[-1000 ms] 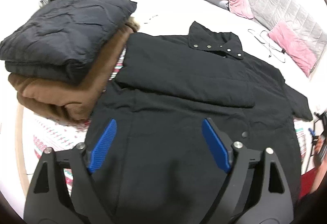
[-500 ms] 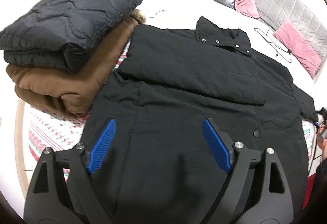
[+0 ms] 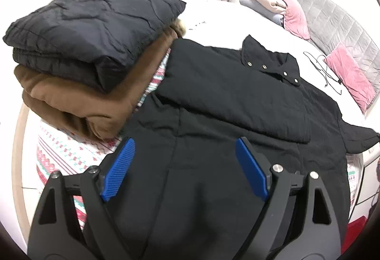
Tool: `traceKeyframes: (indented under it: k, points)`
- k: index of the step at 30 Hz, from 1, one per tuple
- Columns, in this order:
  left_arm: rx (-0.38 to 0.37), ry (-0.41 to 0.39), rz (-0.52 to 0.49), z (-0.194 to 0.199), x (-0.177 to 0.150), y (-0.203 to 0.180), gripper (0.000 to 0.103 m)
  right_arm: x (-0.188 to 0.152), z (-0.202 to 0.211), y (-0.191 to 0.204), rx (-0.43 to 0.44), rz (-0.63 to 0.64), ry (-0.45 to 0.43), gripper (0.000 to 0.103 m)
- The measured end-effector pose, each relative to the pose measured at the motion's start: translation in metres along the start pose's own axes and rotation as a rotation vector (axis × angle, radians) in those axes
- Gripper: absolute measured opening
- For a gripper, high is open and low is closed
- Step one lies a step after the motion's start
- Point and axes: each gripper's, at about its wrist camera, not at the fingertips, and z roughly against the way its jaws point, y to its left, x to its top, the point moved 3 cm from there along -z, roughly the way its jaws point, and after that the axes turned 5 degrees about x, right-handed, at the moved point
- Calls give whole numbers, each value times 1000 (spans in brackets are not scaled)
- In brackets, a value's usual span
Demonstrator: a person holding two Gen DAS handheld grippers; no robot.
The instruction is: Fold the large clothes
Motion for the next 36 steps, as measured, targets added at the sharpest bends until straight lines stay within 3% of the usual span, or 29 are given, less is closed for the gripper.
traceKeyframes:
  k: [6,12,17,22,27,31,36]
  points:
    - [10,-22,39,3,9,19,87,-7,39,74,37,117,-73,8]
    - [7,-43,73,8,16,36,87,-45,71,185,173,292,-107,8]
    - [-7,-52,99,10,21,47,87,-112,92,288,291,475,-86,8]
    - [-21,-45,132,9,23,59,87,-209,87,363,378,604,-3,8]
    - [-34,-36,162,6,25,67,87,-314,65,400,393,745,118,8]
    - [-46,-20,178,2,25,70,87,-384,36,391,353,846,209,8]
    - [-64,-14,174,0,25,67,87,-436,19,365,299,910,300,9]
